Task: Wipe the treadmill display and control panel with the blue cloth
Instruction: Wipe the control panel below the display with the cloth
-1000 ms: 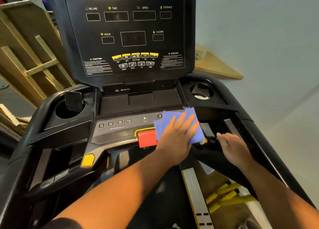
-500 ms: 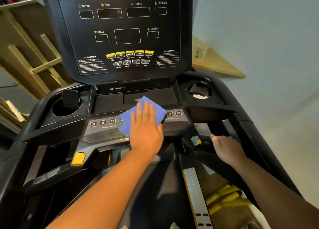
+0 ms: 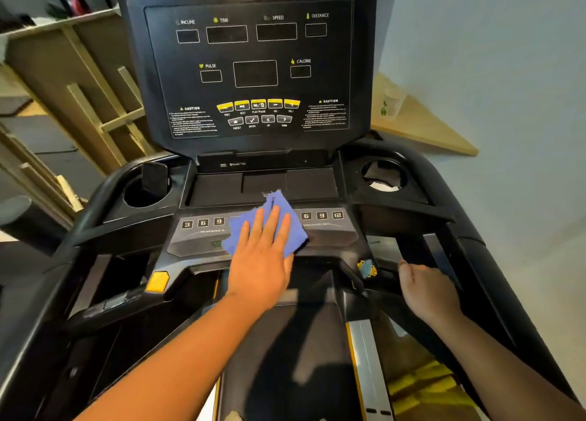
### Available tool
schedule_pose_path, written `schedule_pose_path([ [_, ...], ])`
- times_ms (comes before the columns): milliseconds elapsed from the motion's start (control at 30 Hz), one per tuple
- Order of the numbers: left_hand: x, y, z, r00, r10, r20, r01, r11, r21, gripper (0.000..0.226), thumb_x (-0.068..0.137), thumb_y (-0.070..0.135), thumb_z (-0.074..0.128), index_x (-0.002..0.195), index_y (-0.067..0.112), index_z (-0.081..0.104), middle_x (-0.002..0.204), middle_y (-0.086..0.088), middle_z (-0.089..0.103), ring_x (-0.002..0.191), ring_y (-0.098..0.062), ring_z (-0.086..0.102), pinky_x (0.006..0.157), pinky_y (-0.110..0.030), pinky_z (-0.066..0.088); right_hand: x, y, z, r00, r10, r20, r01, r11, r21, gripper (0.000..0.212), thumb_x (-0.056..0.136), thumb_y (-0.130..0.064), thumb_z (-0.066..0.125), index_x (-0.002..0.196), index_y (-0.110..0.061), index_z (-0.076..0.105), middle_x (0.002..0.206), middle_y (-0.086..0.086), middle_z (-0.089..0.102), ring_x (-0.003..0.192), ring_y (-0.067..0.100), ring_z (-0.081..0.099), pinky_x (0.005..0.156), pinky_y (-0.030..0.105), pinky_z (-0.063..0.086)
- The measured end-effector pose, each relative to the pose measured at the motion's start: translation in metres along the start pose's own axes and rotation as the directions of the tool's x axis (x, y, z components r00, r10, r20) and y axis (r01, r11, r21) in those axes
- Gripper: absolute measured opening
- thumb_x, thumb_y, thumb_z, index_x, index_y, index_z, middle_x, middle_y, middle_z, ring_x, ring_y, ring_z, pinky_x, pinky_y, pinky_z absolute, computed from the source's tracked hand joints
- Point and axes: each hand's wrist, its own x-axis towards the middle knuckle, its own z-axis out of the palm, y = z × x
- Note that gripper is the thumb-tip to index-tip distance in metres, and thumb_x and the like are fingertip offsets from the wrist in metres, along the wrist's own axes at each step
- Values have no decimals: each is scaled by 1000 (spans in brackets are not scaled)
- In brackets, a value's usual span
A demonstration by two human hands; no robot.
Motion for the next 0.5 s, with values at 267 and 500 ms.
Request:
schedule_pose_path([
  [267, 19, 30, -12, 979, -196, 64, 201, 975, -98, 72, 107, 44, 28, 166, 16, -1, 174, -10, -8, 160, -38, -7, 129, -54, 5, -2, -5, -2, 1000, 20, -23, -20, 1000, -1, 50, 106, -25, 31, 65, -14, 57, 57, 2, 58, 54, 12, 57, 47, 23, 32],
  [500, 24, 77, -5, 888, 443, 125, -450, 893, 27, 69, 105, 50, 25, 166, 26, 1, 175, -4, -5, 160, -36, -5, 127, -54, -3, -3, -3, 0, 1000, 19, -18, -17, 995, 99, 55, 107, -28, 34, 59, -11, 56, 54, 8, 55, 52, 20, 56, 48, 27, 37],
])
